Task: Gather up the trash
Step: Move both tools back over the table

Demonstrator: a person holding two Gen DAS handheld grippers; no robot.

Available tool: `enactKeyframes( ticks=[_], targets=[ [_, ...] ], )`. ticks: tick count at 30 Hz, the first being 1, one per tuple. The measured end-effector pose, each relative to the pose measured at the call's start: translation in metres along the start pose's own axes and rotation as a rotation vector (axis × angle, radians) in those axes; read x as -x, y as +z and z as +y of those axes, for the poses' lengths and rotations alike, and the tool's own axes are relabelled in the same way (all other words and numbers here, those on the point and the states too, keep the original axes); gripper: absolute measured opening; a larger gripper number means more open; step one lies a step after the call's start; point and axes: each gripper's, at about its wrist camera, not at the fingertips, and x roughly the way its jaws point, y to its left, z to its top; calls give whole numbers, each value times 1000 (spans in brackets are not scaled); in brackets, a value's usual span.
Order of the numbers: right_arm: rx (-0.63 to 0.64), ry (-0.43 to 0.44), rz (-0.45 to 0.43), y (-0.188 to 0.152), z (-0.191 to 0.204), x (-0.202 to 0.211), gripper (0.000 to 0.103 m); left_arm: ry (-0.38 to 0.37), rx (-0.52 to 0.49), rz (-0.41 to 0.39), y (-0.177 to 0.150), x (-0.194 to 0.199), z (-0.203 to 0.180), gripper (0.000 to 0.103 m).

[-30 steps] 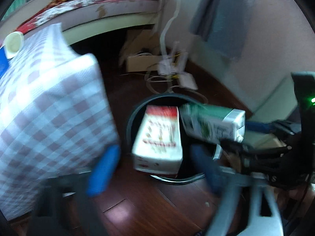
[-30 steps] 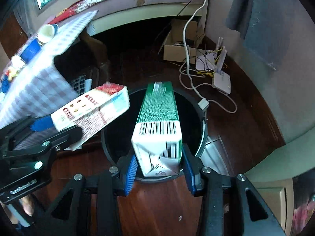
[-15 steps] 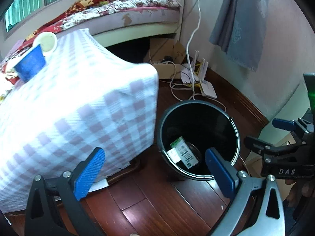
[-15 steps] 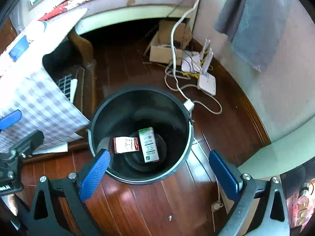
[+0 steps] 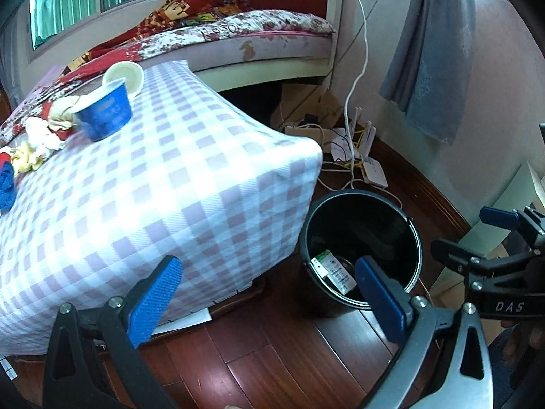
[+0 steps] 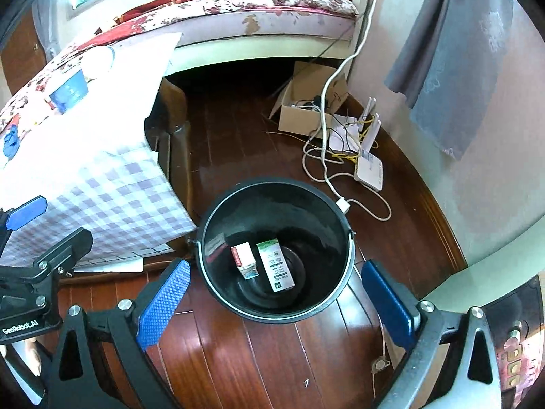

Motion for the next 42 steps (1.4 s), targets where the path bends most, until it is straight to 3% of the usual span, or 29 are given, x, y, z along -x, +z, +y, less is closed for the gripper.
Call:
enactKeyframes(
  ticks=[10,19,35,42],
  targets=[
    [46,31,-43,7,32,24,102,42,39,-43,2,22,23,102],
    [99,94,-92,27,71,36,102,122,110,-90,-3,47,72,102],
    [248,272,-165,85,214,24,102,342,304,-125,-17,70,224,101],
    [265,312,-199,118,255,6,102,374,417,-134,-16,61,300,83]
  ],
)
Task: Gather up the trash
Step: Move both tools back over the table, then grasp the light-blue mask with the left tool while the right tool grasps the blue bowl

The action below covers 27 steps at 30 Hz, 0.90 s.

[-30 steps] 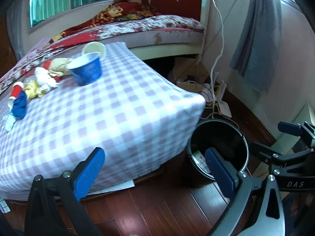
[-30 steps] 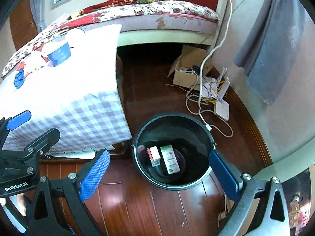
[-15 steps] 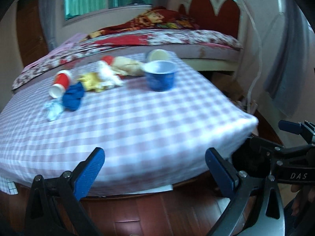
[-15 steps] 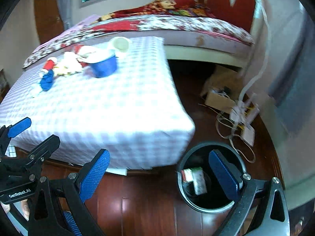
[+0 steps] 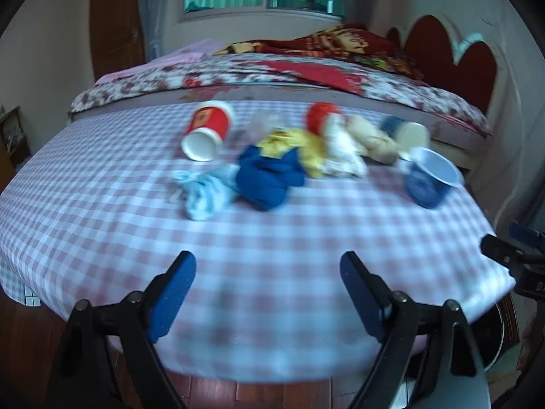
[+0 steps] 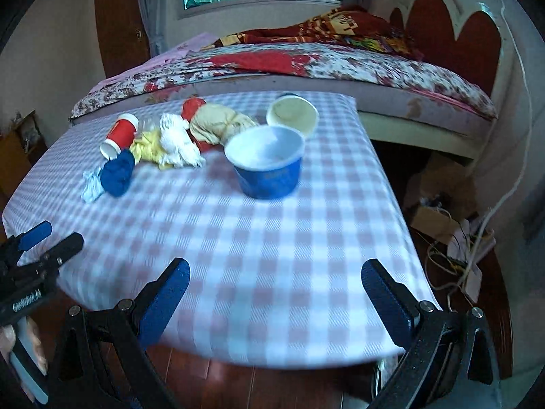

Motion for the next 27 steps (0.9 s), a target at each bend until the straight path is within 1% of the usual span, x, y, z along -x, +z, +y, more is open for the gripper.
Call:
enactKeyframes(
  ticks=[1,5,6,8,9,13,18,20,21,22,23,24,25,26,27],
  targets=[
    [4,1,-2,5,3,-6,102,8,6,2,3,-5,7,80],
    [8,4,11,16,10,-29,102,51,37,20,14,-32,39,75],
    [8,3,16,19,11,-35,102,54,41,32,16,-39,45,75],
    [-1,6,26,26,12,-49,102,52,50,58,20,-53,54,71],
    [-6,8,28,28,12,-54,102,48,49,66,23,-59,56,69],
    [-27,13,48,40,11,-77,102,46,23,91,32,-79,54,68],
    [-64,22,76,53,7,-103,102,32,21,109,41,-92,51,68],
    [-78,27,85,56,6,-105,102,35,20,111,44,-95,50,64],
    [-78,30,75,56,5,-104,102,32,19,111,45,-95,49,58],
    [-74,22,68,59,5,-104,102,33,17,110,47,-96,49,45],
    [-70,17,71,62,5,-106,102,35,14,110,48,-96,49,38],
    [-69,17,74,65,4,-108,102,29,17,110,49,-97,50,24],
    [-69,14,72,67,4,-110,101,17,26,111,50,-97,52,19],
    [-69,8,69,69,3,-111,90,-1,37,108,50,-95,54,18],
    [-71,13,70,69,2,-112,76,-8,43,101,50,-94,56,17]
  ],
)
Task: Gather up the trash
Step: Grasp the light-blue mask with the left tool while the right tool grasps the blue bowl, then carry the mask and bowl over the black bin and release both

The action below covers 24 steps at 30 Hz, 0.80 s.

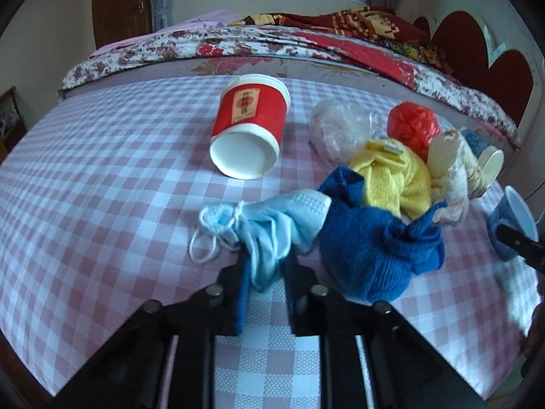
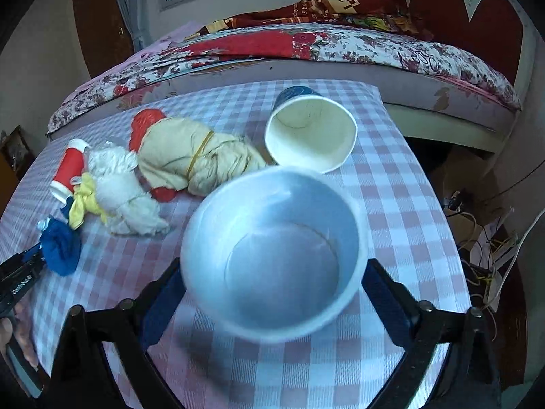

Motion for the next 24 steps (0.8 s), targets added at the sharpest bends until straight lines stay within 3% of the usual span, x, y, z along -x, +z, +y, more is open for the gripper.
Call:
enactKeyframes(
  ticks=[11,24],
  targets=[
    [109,-57,-101,-20,12,53,77,30,4,-121,-30,60,-4,16],
    [147,-97,-184,-55,5,128,77,-92,-101,-162,-54,110,-80,16]
  ],
)
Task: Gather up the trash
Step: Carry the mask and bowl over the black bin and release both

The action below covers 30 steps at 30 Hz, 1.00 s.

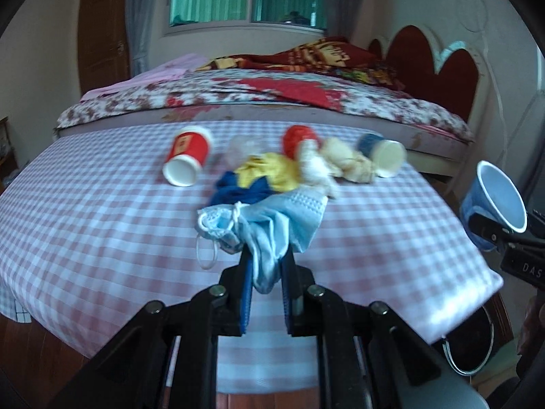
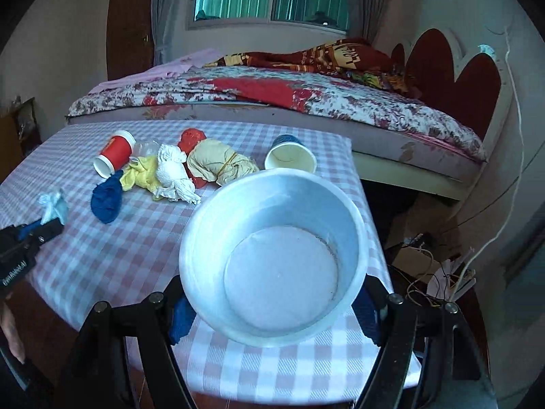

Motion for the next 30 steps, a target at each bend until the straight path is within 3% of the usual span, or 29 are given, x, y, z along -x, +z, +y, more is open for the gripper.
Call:
enactKeyframes(
  ticks=[13,30],
  targets=[
    [-65,-65,-28,-33,-42,62,77,-151,-114,-10,-11,23,-85,16],
    [-234,-215,49,-113,-144,114,77,-391,-284,39,-45,42,-215,16]
  ],
)
